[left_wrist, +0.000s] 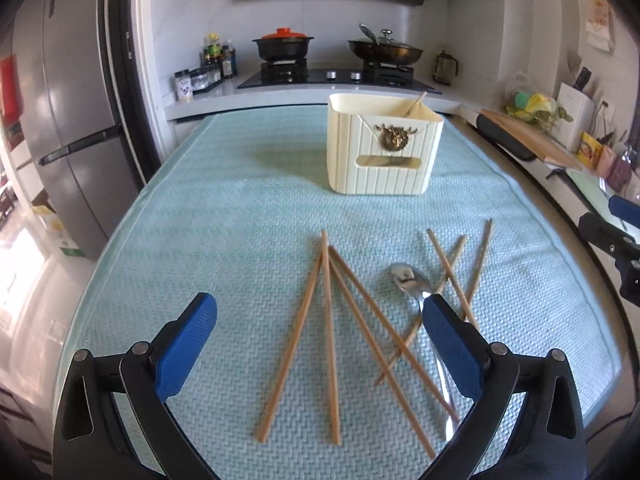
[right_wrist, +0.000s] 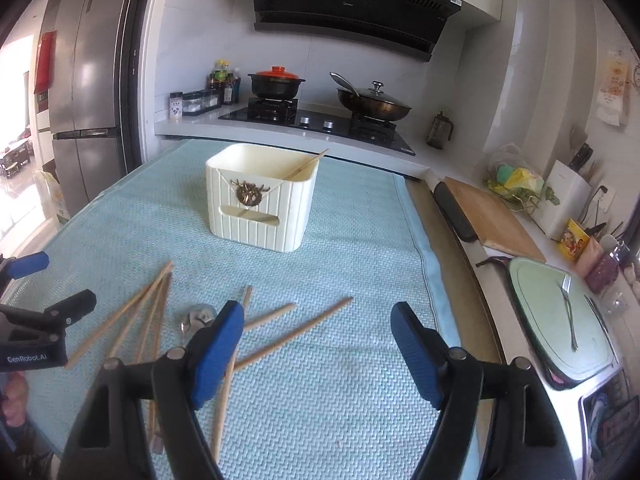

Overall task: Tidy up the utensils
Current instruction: 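Move both tools back over the remaining chopsticks on the towel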

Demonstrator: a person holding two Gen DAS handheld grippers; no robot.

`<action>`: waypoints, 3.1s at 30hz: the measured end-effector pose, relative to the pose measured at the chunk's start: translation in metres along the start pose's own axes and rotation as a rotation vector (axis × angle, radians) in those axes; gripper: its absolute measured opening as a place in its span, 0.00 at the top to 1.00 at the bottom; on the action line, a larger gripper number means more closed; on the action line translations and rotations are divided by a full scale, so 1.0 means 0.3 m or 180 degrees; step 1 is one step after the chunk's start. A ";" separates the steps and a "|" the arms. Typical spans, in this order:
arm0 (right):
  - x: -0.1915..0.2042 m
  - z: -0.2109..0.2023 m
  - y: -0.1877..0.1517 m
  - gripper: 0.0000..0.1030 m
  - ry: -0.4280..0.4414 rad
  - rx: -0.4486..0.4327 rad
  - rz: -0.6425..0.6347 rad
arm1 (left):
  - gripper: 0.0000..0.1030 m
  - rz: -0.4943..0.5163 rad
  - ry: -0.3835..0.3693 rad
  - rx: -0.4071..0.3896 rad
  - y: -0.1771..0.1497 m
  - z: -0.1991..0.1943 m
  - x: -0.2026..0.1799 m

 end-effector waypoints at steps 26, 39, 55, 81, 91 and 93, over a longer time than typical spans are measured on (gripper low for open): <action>0.041 0.010 -0.227 0.25 -0.0110 0.0323 0.0348 | 0.01 0.0031 -0.0115 0.0193 -0.129 -0.021 -0.025; 0.041 0.007 -0.249 0.25 -0.0109 0.0342 0.0370 | 0.01 -0.0183 -0.0074 0.0247 -0.147 -0.005 0.033; 0.056 0.028 -0.272 0.25 -0.0044 0.0385 0.0419 | 0.01 -0.0139 0.0144 0.0258 -0.154 0.019 0.060; -0.001 0.096 -0.341 0.25 0.0120 0.0575 0.0667 | 0.01 0.0015 -0.0003 0.0603 -0.101 0.227 0.217; -0.056 0.125 -0.328 0.25 0.0391 0.0550 0.0835 | 0.01 0.0401 0.0115 0.0796 -0.057 0.403 0.187; -0.076 0.168 -0.322 0.25 0.0442 0.0588 0.0865 | 0.01 0.0363 0.0051 0.0800 -0.049 0.419 0.189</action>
Point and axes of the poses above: each gripper's, at about its wrist camera, not at the fingertips, and z roughly the way its jaws point, x to its left, y to its top, the point moved 3 cm from there along z, roughly the way its jaws point, and after that the axes turned 3 degrees about -z, right-handed, at the moved point
